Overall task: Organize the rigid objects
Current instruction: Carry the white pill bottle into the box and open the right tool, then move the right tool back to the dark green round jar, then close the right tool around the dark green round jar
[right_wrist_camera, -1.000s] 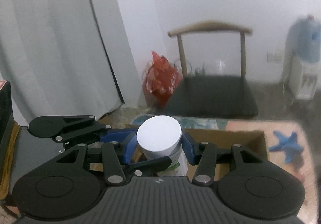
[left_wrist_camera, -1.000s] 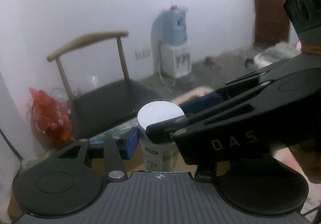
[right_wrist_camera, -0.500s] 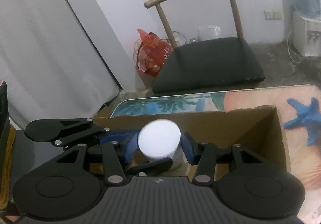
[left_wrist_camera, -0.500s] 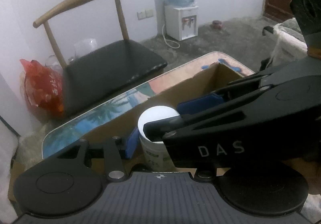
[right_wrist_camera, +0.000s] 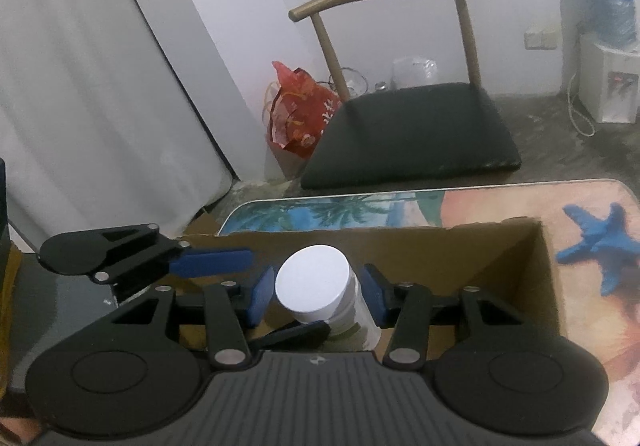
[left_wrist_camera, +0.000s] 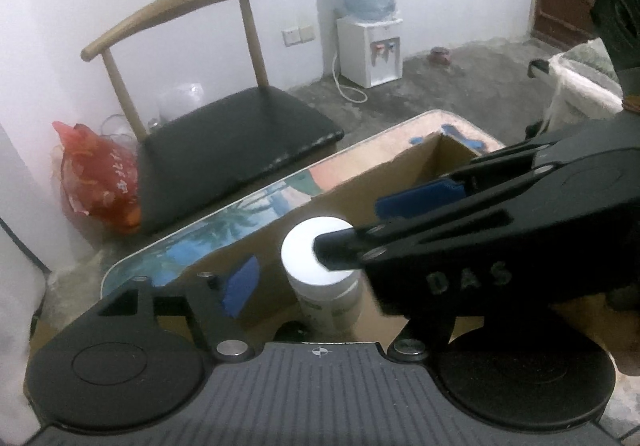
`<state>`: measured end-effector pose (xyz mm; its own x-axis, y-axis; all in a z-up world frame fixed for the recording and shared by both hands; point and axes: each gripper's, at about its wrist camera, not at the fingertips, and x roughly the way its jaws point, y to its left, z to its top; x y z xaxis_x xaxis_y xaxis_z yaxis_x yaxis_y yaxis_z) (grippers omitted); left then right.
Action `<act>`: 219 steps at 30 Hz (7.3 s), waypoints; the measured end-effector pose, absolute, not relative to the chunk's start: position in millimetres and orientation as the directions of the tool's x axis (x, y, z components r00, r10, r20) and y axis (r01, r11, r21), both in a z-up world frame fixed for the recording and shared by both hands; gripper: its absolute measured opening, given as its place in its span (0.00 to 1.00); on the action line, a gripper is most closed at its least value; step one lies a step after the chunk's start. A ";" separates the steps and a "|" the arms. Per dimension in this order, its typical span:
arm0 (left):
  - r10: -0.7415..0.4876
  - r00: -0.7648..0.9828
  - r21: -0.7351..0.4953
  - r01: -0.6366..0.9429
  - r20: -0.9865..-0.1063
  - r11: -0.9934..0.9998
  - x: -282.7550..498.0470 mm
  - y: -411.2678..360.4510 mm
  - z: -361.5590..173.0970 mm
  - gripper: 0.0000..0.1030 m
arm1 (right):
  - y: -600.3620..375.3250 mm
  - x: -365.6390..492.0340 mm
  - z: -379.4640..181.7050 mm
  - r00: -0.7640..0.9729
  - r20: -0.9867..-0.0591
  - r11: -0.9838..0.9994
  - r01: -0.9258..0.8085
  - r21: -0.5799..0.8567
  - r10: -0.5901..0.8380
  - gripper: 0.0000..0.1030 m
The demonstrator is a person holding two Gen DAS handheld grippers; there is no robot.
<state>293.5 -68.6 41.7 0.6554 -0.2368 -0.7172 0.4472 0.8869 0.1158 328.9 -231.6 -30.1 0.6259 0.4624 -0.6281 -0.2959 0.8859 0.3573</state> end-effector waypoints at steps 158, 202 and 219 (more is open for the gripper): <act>-0.361 0.622 0.123 0.597 -0.695 0.793 96.7 -161.4 -60.7 0.96 | -347.6 151.5 -141.8 0.570 -0.571 0.733 -0.083 0.675 0.591 0.65; -0.454 0.558 0.101 0.700 -0.694 0.707 56.0 -161.1 -53.4 0.96 | -363.5 78.0 -132.0 0.596 -0.619 0.761 0.020 0.649 0.512 0.65; -0.442 0.552 0.098 0.695 -0.707 0.712 59.9 -159.7 -56.9 0.96 | -364.4 77.9 -130.9 0.597 -0.621 0.763 0.023 0.646 0.508 0.66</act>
